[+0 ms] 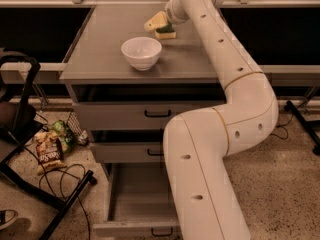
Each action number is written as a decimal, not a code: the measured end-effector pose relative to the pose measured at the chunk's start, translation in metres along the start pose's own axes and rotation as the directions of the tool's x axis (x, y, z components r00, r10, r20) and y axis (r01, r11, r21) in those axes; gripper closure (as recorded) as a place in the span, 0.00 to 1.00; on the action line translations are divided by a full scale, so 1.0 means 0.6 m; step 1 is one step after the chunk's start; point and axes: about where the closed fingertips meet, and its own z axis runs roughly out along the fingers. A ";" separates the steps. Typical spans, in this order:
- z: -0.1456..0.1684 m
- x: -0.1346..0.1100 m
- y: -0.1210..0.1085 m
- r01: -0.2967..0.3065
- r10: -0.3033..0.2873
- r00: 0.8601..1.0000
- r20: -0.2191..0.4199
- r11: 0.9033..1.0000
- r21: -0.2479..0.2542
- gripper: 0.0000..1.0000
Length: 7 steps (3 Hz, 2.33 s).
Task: Place sponge into bottom drawer
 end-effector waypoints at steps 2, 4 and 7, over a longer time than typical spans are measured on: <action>0.039 0.042 -0.030 -0.100 0.102 0.994 -0.027 0.992 0.074 0.00; 0.068 0.046 0.014 -0.134 0.134 0.991 -0.022 0.991 -0.001 0.15; 0.068 0.046 0.014 -0.134 0.134 0.991 -0.022 0.991 -0.001 0.92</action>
Offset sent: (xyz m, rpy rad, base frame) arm 0.1060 -0.0301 -0.0121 0.0638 0.0568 -0.1551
